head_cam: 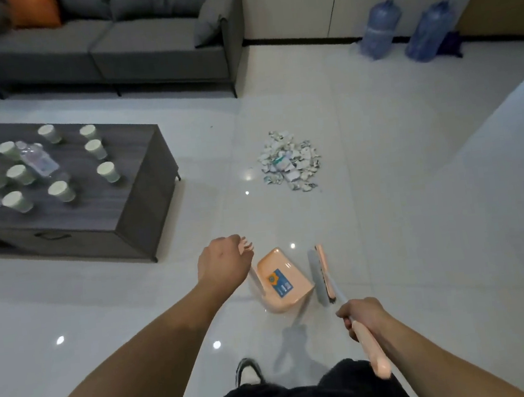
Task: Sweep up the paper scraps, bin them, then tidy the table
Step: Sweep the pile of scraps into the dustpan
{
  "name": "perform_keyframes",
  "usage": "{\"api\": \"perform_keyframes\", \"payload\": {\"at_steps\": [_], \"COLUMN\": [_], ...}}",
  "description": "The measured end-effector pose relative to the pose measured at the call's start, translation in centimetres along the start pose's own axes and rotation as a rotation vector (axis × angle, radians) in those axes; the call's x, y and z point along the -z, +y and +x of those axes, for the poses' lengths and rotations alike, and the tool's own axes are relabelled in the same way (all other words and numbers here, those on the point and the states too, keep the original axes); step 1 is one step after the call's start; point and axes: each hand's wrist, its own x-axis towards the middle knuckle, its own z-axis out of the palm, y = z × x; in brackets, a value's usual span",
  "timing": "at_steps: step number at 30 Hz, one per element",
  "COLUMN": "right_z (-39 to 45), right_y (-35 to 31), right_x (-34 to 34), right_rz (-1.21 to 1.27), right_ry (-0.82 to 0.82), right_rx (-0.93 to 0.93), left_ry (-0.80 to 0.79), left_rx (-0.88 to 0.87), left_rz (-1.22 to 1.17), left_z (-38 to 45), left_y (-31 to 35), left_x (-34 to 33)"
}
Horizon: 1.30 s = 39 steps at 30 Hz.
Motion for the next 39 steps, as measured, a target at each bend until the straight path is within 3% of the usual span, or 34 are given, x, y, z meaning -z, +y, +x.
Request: {"api": "perform_keyframes", "payload": {"at_steps": [10, 23, 35, 39], "right_z": [6.8, 20.6, 27.4, 29.3], "right_y": [-13.0, -37.6, -58.3, -64.1], "right_x": [-4.7, -1.8, -8.7, -10.8], "right_rz": [0.078, 0.033, -0.077, 0.016], "right_ry": [0.01, -0.097, -0.122, -0.175], "right_rx": [-0.037, 0.057, 0.04, 0.01], "left_ry": [-0.007, 0.019, 0.025, -0.022], "left_rx": [0.017, 0.164, 0.272, 0.272], "left_rz": [-0.004, 0.089, -0.069, -0.037], "left_z": [17.9, 39.0, 59.0, 63.5], "left_y": [0.1, 6.3, 2.2, 0.9], "left_x": [1.1, 2.8, 4.6, 4.1]}}
